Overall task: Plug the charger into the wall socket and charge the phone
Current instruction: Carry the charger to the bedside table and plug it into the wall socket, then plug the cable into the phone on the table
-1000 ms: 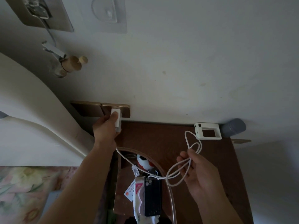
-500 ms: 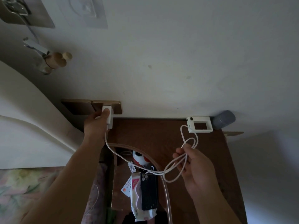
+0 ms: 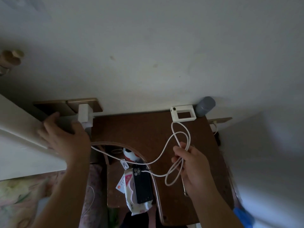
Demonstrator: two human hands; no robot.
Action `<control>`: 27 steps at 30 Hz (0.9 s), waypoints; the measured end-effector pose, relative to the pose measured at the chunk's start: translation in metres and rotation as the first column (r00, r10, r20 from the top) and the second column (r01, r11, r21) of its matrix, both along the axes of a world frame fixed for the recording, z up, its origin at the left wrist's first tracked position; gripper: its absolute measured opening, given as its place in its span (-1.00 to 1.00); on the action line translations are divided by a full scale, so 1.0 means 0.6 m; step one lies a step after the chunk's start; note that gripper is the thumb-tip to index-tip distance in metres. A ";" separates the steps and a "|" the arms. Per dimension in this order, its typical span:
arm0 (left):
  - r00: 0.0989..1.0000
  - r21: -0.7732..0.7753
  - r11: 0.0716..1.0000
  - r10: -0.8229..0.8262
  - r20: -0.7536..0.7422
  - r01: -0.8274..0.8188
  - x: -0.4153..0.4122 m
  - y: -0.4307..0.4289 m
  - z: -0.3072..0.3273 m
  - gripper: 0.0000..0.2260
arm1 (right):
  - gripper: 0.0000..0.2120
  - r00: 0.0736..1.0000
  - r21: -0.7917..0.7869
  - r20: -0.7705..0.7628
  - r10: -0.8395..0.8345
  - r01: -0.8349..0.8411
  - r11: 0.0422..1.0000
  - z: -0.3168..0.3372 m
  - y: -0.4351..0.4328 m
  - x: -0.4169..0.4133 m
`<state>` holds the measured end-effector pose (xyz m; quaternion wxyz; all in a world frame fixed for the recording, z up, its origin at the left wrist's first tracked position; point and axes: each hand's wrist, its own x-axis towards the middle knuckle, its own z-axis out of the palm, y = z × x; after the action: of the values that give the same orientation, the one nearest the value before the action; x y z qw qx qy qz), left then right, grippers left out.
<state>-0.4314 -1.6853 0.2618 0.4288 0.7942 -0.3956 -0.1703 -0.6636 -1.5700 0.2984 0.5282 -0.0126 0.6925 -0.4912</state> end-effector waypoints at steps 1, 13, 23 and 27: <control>0.998 -0.055 0.997 -0.043 0.035 0.045 -0.015 0.007 0.012 -0.59 | -0.80 1.000 0.010 -0.014 0.019 -0.019 1.000 0.000 0.007 -0.006; 0.760 0.033 0.765 -0.634 -0.143 0.643 -0.197 -0.007 0.028 -0.78 | -0.69 0.973 0.088 -0.124 0.193 -0.183 0.979 -0.005 0.111 -0.073; 0.409 0.355 0.321 -0.888 -0.210 0.878 -0.306 0.015 -0.056 -0.68 | -0.13 0.951 0.055 -0.016 0.308 -0.306 0.950 0.006 0.202 -0.119; 0.293 0.429 0.184 -0.934 -0.203 0.884 -0.317 0.044 -0.107 -0.61 | -0.36 0.955 0.062 -0.075 0.287 -0.283 0.957 0.002 0.228 -0.136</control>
<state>-0.6217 -1.6587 0.1974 0.0177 0.4867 -0.7559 -0.4375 -0.7452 -1.4333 0.2997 0.5642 -0.1194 0.7171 -0.3913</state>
